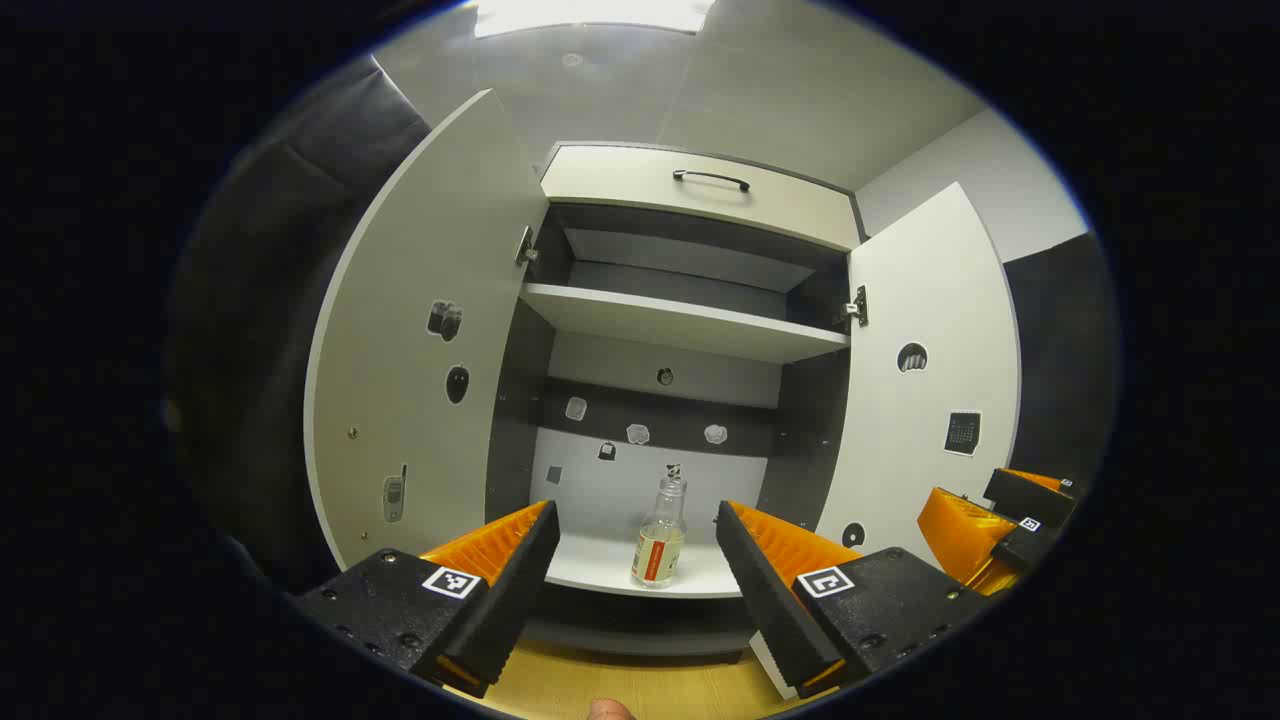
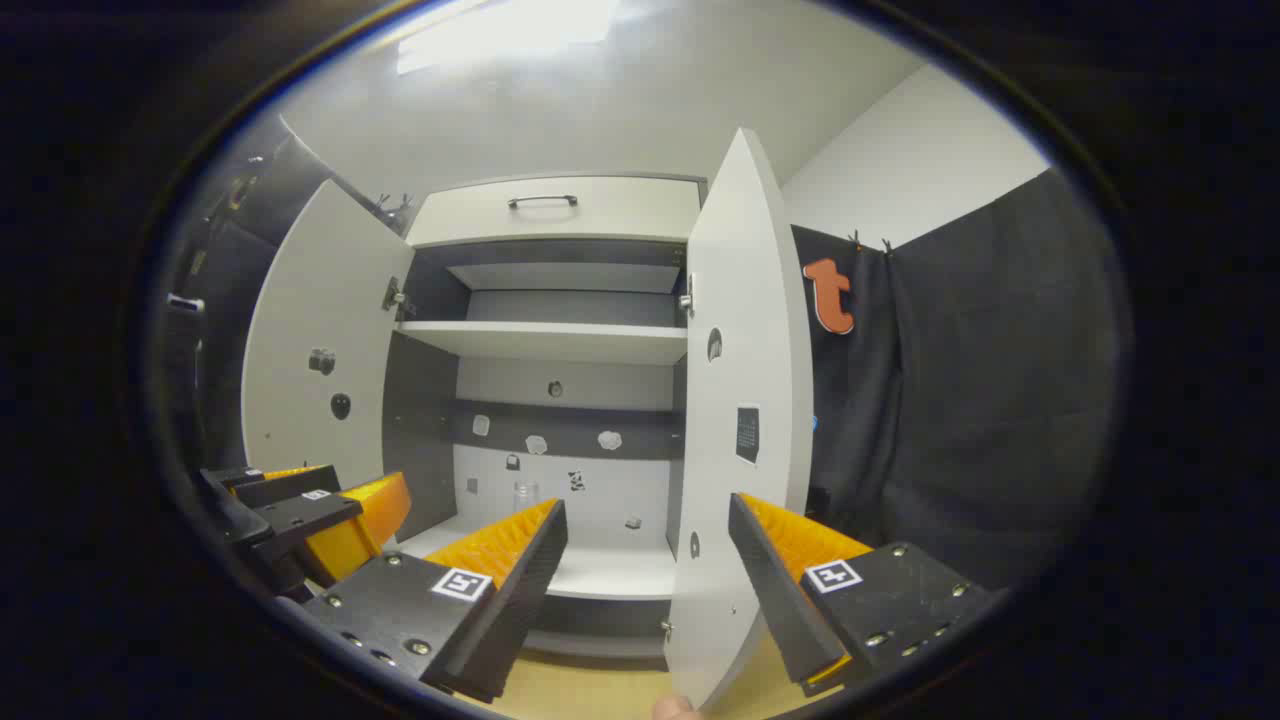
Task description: Grasp the bottle in the cabinet with the left hand and place it on the coaster, then close the right door with the right hand and the left door with the left hand.
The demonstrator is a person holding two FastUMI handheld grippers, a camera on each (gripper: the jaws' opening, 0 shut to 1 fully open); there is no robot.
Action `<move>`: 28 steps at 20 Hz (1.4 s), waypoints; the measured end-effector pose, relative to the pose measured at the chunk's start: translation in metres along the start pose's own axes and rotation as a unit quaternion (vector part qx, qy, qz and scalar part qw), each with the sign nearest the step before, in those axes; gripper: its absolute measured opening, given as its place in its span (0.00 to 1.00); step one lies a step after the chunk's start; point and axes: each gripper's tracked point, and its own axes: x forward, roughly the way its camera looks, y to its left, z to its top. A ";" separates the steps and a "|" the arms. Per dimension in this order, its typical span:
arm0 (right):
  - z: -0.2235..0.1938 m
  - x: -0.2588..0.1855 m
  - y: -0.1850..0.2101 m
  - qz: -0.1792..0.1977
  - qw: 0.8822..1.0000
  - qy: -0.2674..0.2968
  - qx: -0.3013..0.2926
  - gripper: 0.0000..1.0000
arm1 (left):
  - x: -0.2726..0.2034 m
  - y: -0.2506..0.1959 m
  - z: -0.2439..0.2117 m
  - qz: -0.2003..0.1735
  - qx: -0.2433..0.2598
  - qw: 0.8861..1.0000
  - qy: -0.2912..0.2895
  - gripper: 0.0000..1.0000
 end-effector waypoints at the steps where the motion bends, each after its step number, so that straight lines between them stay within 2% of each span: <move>1: 0.000 -0.001 -0.001 0.000 1.000 0.000 0.001 1.00 | 0.000 0.000 -0.001 0.000 0.001 1.000 0.000 0.99; 7: 0.000 -0.006 0.000 -0.002 1.000 -0.002 0.007 0.98 | -0.007 -0.004 -0.002 -0.009 -0.001 1.000 0.004 0.99; 10: 0.009 0.001 0.004 0.001 1.000 -0.012 0.003 0.98 | 0.003 -0.009 0.008 -0.028 0.007 1.000 -0.003 0.99; 12: 0.014 0.000 0.001 -0.015 1.000 -0.016 0.017 1.00 | 0.010 -0.019 0.014 -0.053 0.001 0.998 -0.014 0.99; 13: 0.013 -0.001 0.001 -0.025 0.999 -0.016 0.027 0.98 | 0.014 -0.024 0.012 -0.065 -0.004 0.998 -0.016 0.99; 17: 0.009 -0.008 0.002 -0.064 0.998 -0.025 0.007 0.98 | 0.029 -0.037 -0.021 -0.115 0.009 0.993 0.022 0.99; 21: 0.009 -0.010 0.011 -0.083 0.996 -0.033 0.008 0.98 | 0.041 -0.035 -0.027 -0.136 0.027 0.990 0.032 0.99; 28: 0.004 -0.001 0.020 -0.097 0.995 -0.034 0.008 0.98 | 0.056 -0.024 -0.020 -0.146 0.031 0.988 0.026 0.99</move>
